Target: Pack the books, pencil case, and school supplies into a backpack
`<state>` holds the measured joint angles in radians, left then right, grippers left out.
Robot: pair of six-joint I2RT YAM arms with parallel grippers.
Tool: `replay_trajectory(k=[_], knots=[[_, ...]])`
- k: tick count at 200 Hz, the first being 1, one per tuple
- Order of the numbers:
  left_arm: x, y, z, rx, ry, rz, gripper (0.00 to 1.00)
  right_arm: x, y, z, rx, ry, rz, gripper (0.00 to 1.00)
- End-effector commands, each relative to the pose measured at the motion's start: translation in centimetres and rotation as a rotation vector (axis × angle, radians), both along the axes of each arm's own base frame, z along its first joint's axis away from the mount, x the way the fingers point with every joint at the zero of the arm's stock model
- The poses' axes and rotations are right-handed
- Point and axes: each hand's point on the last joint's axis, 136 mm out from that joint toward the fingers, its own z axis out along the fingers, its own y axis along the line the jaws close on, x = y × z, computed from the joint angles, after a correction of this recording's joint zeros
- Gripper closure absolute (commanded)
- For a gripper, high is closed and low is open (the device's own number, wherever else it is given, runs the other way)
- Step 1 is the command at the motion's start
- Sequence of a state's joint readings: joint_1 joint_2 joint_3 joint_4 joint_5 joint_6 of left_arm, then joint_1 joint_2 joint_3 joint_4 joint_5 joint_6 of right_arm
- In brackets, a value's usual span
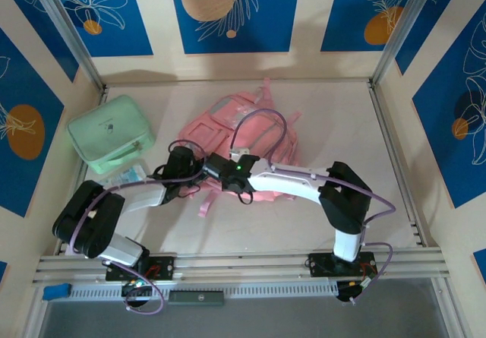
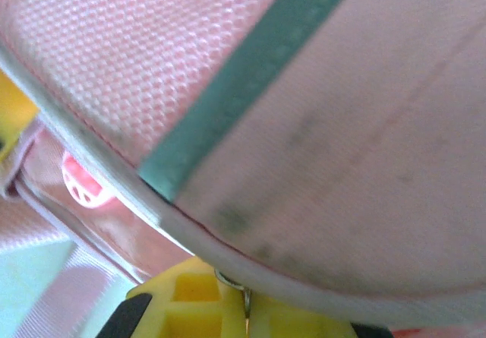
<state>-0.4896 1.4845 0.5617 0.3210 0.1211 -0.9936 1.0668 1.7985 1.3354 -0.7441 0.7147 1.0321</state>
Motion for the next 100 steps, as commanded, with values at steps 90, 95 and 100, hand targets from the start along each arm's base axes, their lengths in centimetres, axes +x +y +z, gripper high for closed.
replay_trajectory(k=[90,95,100], knots=[[3.9,1.1,1.7,-0.028,-0.029,-0.072,0.43,-2.7,-2.9,2.6,-0.068,-0.042,0.336,1.0],[3.5,1.0,1.9,-0.04,-0.023,-0.079,0.43,-2.7,-2.7,2.6,-0.044,-0.034,0.332,1.0],[3.1,0.9,2.2,-0.053,-0.016,-0.085,0.43,-2.8,-2.5,2.5,-0.029,-0.026,0.327,1.0]])
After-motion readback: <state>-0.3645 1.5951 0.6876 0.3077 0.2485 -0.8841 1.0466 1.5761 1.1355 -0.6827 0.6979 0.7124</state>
